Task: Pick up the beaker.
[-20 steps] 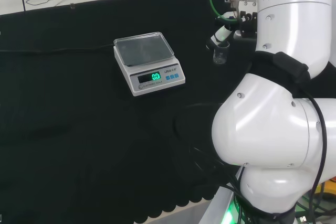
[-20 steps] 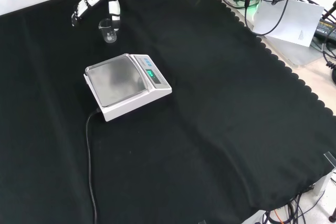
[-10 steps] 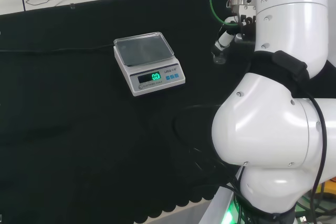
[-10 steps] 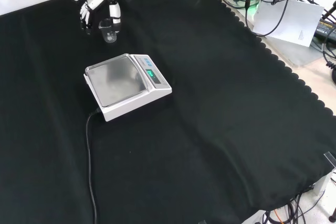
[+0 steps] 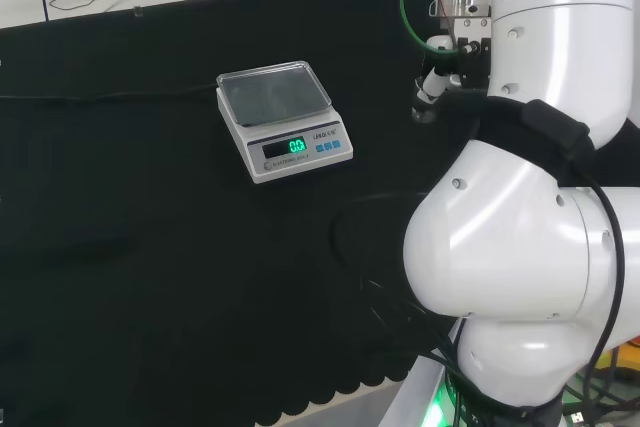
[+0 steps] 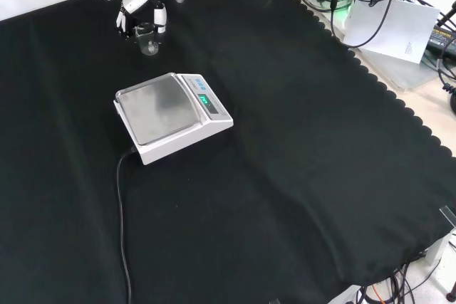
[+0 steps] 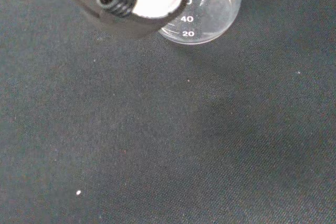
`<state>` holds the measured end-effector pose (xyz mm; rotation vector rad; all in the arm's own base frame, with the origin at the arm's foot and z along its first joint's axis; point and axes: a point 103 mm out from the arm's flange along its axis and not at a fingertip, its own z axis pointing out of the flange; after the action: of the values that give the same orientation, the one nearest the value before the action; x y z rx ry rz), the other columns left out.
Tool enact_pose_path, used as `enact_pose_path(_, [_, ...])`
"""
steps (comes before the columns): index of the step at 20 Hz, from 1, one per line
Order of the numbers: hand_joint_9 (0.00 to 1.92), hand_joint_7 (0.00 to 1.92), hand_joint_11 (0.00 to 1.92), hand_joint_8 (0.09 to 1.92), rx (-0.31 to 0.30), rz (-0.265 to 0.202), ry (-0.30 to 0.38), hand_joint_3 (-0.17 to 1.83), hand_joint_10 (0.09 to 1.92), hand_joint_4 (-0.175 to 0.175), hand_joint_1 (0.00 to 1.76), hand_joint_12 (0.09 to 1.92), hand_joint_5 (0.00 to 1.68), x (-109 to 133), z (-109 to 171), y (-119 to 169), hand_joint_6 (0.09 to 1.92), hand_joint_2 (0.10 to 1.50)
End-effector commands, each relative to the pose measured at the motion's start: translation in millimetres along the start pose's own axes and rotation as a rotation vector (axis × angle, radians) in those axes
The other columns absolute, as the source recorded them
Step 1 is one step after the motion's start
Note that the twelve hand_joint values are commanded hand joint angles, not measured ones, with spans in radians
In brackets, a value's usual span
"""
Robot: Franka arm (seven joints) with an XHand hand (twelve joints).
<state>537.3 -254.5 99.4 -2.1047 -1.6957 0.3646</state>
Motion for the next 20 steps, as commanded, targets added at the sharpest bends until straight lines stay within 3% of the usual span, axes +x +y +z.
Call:
enact_pose_path(1, [0.92,0.68,0.74,1.20,-0.101,-0.070,-0.064,0.00,1.27,-0.175,1.49,1.42,0.82,9,-32,-16,1.19,1.16])
enact_pose_path(6, [1.01,0.72,0.78,1.15,-0.115,-0.110,-0.099,0.00,1.19,-0.175,1.49,1.36,0.84,16,-51,-36,1.15,1.13])
enact_pose_path(11, [0.97,0.69,0.74,1.17,-0.116,-0.143,-0.140,0.00,1.24,-0.175,1.49,1.40,0.79,23,-62,-57,1.21,1.15])
enact_pose_path(20, [0.95,0.67,0.72,1.19,-0.118,-0.189,-0.143,0.00,1.28,-0.175,1.49,1.42,0.76,24,-81,-84,1.25,1.17])
